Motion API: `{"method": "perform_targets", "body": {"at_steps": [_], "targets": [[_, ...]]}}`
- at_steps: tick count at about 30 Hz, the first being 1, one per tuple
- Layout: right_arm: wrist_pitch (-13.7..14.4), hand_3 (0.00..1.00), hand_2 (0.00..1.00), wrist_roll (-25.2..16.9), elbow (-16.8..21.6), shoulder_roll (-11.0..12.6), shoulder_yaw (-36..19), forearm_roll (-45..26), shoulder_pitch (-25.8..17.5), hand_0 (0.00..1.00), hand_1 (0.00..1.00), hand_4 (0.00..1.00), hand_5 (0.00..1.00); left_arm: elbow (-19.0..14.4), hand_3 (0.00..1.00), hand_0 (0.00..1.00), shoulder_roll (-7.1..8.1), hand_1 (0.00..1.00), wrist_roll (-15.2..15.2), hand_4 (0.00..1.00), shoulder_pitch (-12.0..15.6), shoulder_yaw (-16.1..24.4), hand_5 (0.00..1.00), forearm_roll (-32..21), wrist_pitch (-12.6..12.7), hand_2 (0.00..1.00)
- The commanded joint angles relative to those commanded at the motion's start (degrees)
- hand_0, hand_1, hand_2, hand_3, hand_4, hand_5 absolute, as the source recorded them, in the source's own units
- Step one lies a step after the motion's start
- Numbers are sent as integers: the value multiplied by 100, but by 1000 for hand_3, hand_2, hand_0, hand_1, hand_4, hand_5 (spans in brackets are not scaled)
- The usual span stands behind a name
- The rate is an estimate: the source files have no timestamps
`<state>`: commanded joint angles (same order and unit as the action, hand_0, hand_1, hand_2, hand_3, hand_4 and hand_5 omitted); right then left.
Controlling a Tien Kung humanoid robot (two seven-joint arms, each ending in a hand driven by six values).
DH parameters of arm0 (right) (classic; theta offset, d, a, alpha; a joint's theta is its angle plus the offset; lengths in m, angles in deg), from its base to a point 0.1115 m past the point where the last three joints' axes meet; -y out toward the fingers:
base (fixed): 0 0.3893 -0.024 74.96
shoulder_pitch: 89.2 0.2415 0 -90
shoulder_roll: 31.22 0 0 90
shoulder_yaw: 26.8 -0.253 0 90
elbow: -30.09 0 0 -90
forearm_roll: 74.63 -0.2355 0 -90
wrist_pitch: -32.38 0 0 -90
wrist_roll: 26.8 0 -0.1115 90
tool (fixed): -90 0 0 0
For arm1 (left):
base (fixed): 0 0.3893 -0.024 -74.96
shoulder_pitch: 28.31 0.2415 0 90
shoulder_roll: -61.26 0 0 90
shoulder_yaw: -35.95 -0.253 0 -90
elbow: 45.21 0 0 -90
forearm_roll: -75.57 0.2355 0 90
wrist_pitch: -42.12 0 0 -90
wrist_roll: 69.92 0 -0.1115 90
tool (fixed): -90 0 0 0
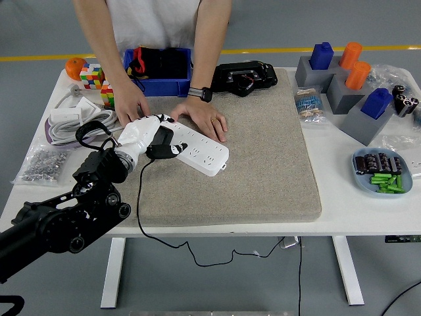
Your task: Press the white button,pick up the black plug,place it near the board,insert it into the board
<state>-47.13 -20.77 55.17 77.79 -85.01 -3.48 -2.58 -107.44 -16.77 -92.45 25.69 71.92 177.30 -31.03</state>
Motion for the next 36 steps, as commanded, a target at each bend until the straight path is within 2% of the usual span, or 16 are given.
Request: {"method": "perform_targets", "body": {"at_steps": [3, 6, 11, 15, 18, 26, 36], "targets": [[5, 560, 598, -7, 13, -3, -18, 1, 9, 684, 608, 619, 190, -64, 790, 873, 47, 913, 1, 808, 20, 20, 536, 1, 0, 845], [6, 560, 596, -8, 8, -4, -30, 6, 7, 684, 607, 619, 189, -256, 785, 871, 163, 911, -30, 797, 95, 41, 527, 22, -14, 844], [5, 560, 597, -6, -3, -3, -63, 15, -13, 684, 607, 619, 189, -765, 782, 868, 473, 906, -85, 796, 291, 54, 526, 94, -21, 843], [6, 560, 597, -10, 12, -3, -79, 24, -29, 684, 607, 619, 189, -1054, 782, 868, 636, 906, -144, 796, 454, 117, 526, 174, -37, 843], [7, 560, 596, -10, 9, -6, -84, 29, -32, 684, 608, 618, 188, -1128, 782, 869, 707, 906, -191, 794, 541, 67, 524, 191, -69, 842], [11, 559, 595, -15, 14, -17, -99, 25, -15, 684, 605, 618, 188, -890, 782, 869, 666, 906, -158, 794, 547, -106, 522, 153, -62, 841], [10, 559, 595, -17, 10, -29, -83, 19, -12, 683, 606, 617, 186, -660, 782, 864, 436, 899, -108, 793, 349, -89, 512, 145, -34, 836]]}}
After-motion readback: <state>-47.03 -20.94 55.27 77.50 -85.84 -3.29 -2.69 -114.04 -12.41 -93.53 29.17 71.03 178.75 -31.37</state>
